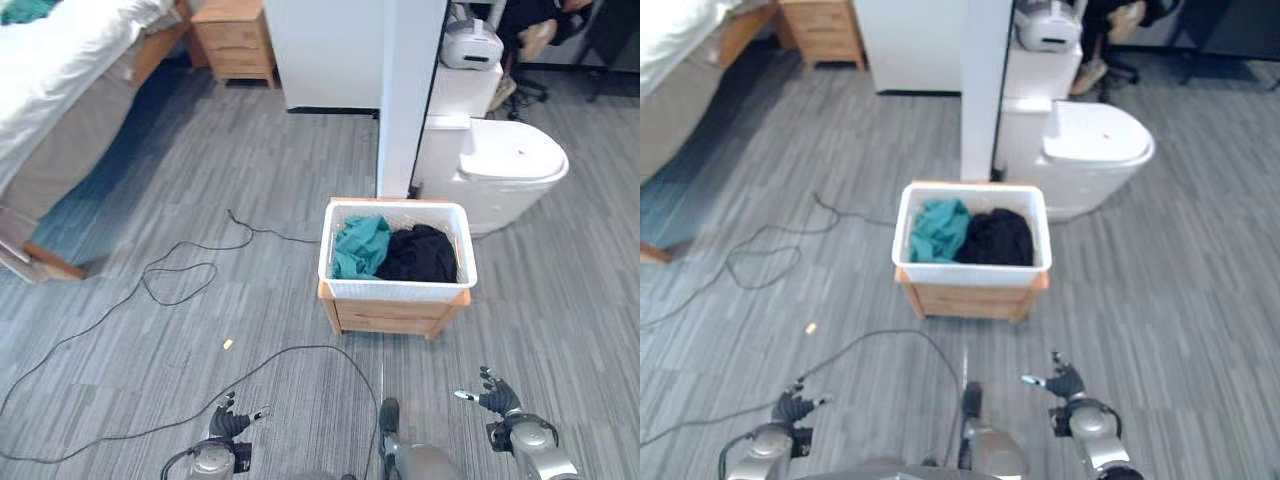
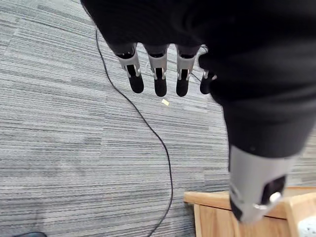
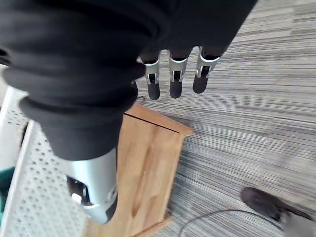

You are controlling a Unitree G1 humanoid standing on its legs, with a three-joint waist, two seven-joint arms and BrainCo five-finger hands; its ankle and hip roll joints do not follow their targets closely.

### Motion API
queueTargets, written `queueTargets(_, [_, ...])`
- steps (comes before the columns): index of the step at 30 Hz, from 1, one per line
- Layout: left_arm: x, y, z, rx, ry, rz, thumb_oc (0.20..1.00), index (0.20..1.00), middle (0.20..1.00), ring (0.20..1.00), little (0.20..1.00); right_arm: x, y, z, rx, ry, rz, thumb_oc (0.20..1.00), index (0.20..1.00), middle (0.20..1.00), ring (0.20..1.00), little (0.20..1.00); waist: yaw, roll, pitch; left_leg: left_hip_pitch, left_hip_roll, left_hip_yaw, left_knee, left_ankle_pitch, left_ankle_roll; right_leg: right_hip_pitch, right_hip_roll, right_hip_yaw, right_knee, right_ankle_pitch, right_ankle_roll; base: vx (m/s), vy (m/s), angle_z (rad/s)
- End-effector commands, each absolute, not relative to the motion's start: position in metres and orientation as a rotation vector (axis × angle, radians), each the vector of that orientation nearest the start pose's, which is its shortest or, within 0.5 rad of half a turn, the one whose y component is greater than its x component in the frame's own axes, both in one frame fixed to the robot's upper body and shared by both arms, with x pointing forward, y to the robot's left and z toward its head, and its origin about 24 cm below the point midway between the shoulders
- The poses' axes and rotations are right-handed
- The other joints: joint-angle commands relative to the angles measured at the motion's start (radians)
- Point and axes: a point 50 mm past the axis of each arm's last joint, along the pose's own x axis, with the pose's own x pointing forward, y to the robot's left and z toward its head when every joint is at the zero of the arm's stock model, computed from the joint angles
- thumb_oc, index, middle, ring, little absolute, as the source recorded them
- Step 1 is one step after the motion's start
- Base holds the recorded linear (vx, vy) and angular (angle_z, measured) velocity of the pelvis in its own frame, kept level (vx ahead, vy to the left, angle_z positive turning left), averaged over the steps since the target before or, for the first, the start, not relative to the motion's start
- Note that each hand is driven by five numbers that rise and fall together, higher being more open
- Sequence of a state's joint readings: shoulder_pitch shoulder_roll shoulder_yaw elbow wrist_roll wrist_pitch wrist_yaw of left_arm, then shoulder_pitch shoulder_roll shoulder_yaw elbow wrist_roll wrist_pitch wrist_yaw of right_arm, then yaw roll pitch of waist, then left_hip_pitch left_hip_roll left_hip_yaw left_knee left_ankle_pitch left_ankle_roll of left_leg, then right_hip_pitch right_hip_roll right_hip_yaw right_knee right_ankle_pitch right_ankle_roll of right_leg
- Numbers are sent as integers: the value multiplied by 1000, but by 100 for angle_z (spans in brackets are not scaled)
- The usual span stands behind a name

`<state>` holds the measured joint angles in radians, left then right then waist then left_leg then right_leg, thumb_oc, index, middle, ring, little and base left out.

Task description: Grab the laundry basket,head to the washer,open it,put in the laundry and shut it.

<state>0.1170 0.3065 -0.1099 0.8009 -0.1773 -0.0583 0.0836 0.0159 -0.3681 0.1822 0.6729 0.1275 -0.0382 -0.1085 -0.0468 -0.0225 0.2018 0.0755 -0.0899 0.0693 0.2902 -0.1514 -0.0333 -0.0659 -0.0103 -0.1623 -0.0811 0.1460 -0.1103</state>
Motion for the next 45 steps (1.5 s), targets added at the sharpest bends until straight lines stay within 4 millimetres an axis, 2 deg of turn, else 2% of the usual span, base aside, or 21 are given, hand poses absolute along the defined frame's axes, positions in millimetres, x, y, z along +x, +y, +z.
queueTargets(1, [156, 250, -111, 224, 766, 178, 1000, 1000, 1000, 1000, 1000, 201, -257, -73, -347, 583, -133, 1000, 1000, 1000, 1000, 1000, -29, -17, 10, -56, 125, 16, 15, 62, -39, 23, -45, -22, 49, -172, 179, 139, -72, -18])
queueTargets(4, [156, 247, -113, 225, 778, 167, 1000, 1000, 1000, 1000, 1000, 202, -259, -73, -351, 588, -144, 1000, 1000, 1000, 1000, 1000, -22, -25, 12, -96, 117, 28, -15, 34, -23, 45, -53, -21, 37, -185, 180, 132, -31, -21])
queueTargets(5, [156, 245, -114, 237, 788, 152, 1000, 1000, 1000, 1000, 1000, 202, -260, -72, -352, 585, -152, 1000, 1000, 1000, 1000, 1000, -15, -28, 14, -133, 97, 28, -59, 25, -14, 61, -54, -19, 28, -191, 183, 153, 12, -22])
queueTargets(8, [157, 244, -114, 246, 783, 143, 1000, 1000, 1000, 1000, 1000, 203, -260, -71, -348, 577, -160, 1000, 1000, 1000, 1000, 1000, -2, -13, 27, -202, 65, 22, -141, 98, -16, 89, -35, 3, 25, -208, 183, 151, 52, -7])
queueTargets(10, [156, 245, -114, 242, 783, 149, 1000, 1000, 1000, 1000, 1000, 203, -260, -71, -351, 578, -157, 1000, 1000, 1000, 1000, 1000, 5, -11, 28, -203, 65, 20, -152, 104, -21, 98, -31, 14, 30, -221, 183, 127, 87, -23])
queueTargets(13, [147, 248, -117, 247, 815, 158, 1000, 1000, 1000, 1000, 1000, 202, -254, -73, -360, 584, -131, 1000, 1000, 1000, 1000, 1000, 8, -10, 10, -149, 48, -8, -207, 94, 3, 106, -24, 39, 72, -240, 187, 201, 127, -54])
queueTargets(16, [144, 256, -116, 254, 814, 185, 1000, 1000, 1000, 1000, 1000, 207, -247, -70, -356, 559, -107, 1000, 1000, 1000, 1000, 1000, 20, -19, 11, -120, 54, 24, -216, 81, 29, 69, -28, 66, 173, -250, 200, 108, 91, -56])
queueTargets(17, [147, 260, -112, 257, 793, 200, 1000, 1000, 1000, 1000, 1000, 213, -245, -65, -361, 530, -100, 1000, 1000, 1000, 1000, 1000, 20, -20, 18, -112, 61, 30, -214, 72, 41, 25, -27, 83, 240, -252, 215, 50, 37, -67])
queueTargets(19, [149, 262, -110, 254, 785, 209, 1000, 1000, 1000, 1000, 1000, 216, -244, -63, -363, 517, -98, 1000, 1000, 1000, 1000, 1000, 21, -20, 21, -109, 62, 29, -214, 68, 46, 6, -30, 97, 255, -250, 220, 37, -20, -34])
queueTargets(22, [153, 266, -106, 245, 760, 245, 1000, 1000, 1000, 1000, 1000, 224, -245, -55, -385, 478, -106, 1000, 1000, 1000, 1000, 1000, 19, -10, 26, -96, 75, 23, -220, 61, 46, -36, -54, 122, 237, -226, 227, 68, -93, -25])
queueTargets(24, [152, 269, -105, 246, 753, 258, 1000, 1000, 1000, 1000, 1000, 225, -246, -52, -393, 470, -109, 1000, 1000, 1000, 1000, 1000, 16, -20, 24, -96, 70, 7, -208, 57, 43, -17, -68, 146, 192, -214, 227, 103, -140, 3])
queueTargets(25, [151, 271, -104, 244, 752, 272, 1000, 1000, 1000, 1000, 1000, 227, -249, -48, -403, 456, -118, 1000, 1000, 1000, 1000, 1000, 24, -27, 8, -88, 74, 15, -219, 57, 38, 7, -81, 127, 137, -201, 228, 103, -131, 32])
queueTargets(28, [155, 269, -102, 191, 727, 301, 1000, 1000, 1000, 1000, 1000, 233, -251, -42, -412, 432, -130, 1000, 1000, 1000, 1000, 1000, 28, -32, 4, -101, 83, 12, -229, 82, 22, 23, -76, 117, 87, -187, 225, 28, -138, 29])
queueTargets(33, [174, 261, -92, 140, 646, 324, 1000, 1000, 1000, 1000, 1000, 250, -251, -24, -434, 357, -142, 1000, 1000, 1000, 1000, 1000, 34, -22, -2, -104, 101, -4, -325, 138, 2, 39, -59, 71, 25, -178, 219, -3, -106, 27])
queueTargets(35, [198, 255, -78, 153, 562, 330, 1000, 1000, 1000, 1000, 1000, 265, -241, -14, -423, 305, -133, 1000, 1000, 1000, 1000, 1000, 38, -19, 11, -116, 108, -12, -366, 170, -6, 25, -51, 60, 7, -173, 215, -77, -53, 21])
queueTargets(36, [198, 255, -78, 153, 561, 331, 1000, 1000, 1000, 1000, 1000, 266, -241, -14, -423, 304, -133, 1000, 1000, 1000, 1000, 1000, 37, -19, 12, -117, 108, -13, -367, 171, -6, 25, -51, 60, 6, -173, 214, -69, -51, 17])
queueTargets(38, [216, 251, -67, 171, 506, 322, 1000, 1000, 1000, 1000, 1000, 276, -234, -8, -393, 279, -134, 1000, 1000, 1000, 1000, 1000, 38, -18, 21, -130, 114, -16, -377, 184, -11, 13, -47, 53, 0, -172, 214, -48, -29, 5])
queueTargets(39, [216, 251, -67, 171, 505, 323, 1000, 1000, 1000, 1000, 1000, 277, -234, -8, -393, 278, -134, 1000, 1000, 1000, 1000, 1000, 38, -18, 21, -131, 114, -16, -377, 184, -11, 13, -47, 52, 0, -172, 214, -63, -26, 13])
queueTargets(40, [237, 247, -53, 196, 440, 307, 1000, 1000, 1000, 1000, 1000, 287, -224, -6, -358, 277, -133, 1000, 1000, 1000, 1000, 1000, 38, -16, 33, -148, 117, -21, -377, 190, -16, 0, -43, 48, -2, -170, 212, -36, -16, 11])
queueTargets(41, [238, 247, -53, 196, 439, 307, 1000, 1000, 1000, 1000, 1000, 287, -224, -6, -358, 276, -133, 1000, 1000, 1000, 1000, 1000, 37, -16, 34, -149, 117, -21, -377, 190, -16, 0, -43, 47, -2, -170, 212, -50, -12, 9])
queueTargets(45, [271, 233, -34, 235, 370, 259, 1000, 1000, 1000, 1000, 1000, 304, -205, -4, -317, 280, -110, 1000, 1000, 1000, 1000, 1000, 33, -11, 63, -181, 119, -28, -377, 202, -20, -33, -42, 52, 3, -161, 210, -65, 4, 4])
